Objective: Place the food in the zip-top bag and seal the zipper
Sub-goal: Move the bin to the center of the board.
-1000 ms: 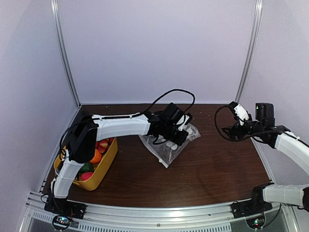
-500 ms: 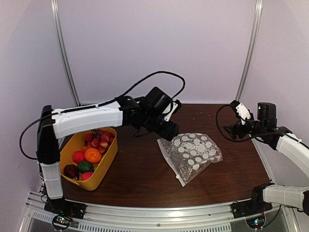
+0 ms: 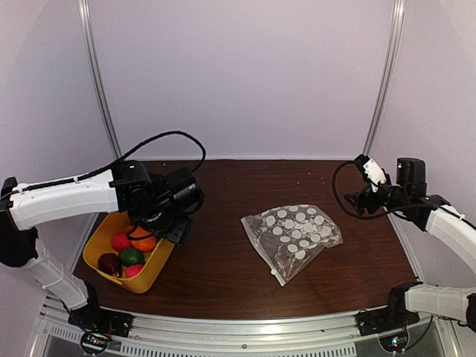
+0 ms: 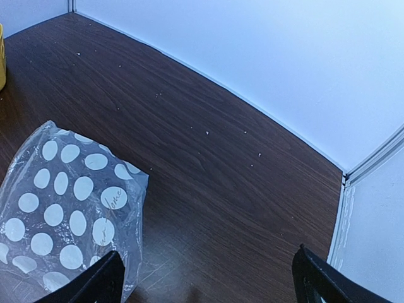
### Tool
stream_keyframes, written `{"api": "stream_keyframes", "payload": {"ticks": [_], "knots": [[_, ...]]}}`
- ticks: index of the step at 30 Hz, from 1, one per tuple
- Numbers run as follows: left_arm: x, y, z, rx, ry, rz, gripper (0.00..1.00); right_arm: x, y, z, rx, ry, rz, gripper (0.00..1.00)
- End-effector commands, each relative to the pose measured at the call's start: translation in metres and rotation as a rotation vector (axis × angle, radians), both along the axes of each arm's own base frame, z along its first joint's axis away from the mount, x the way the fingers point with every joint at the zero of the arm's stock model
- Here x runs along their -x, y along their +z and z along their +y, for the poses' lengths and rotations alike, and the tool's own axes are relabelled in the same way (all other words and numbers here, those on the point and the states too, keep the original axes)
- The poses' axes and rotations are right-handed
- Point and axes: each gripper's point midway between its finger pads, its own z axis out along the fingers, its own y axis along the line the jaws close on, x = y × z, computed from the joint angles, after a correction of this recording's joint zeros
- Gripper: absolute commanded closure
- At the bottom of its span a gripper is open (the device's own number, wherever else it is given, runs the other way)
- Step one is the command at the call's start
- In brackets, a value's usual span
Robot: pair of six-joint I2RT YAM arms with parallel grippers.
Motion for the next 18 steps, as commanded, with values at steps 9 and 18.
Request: {"api": "stream_keyframes", "payload": {"ticks": [9, 18], "knots": [[0.023, -0.028, 0.061, -0.064, 0.138, 0.073, 0.59, 0.004, -0.003, -0.001, 0.021, 0.006, 0.001, 0.06], [0.014, -0.055, 0.039, 0.031, 0.080, 0.151, 0.67, 0.005, -0.004, 0.000, 0.018, 0.011, 0.003, 0.06]]}}
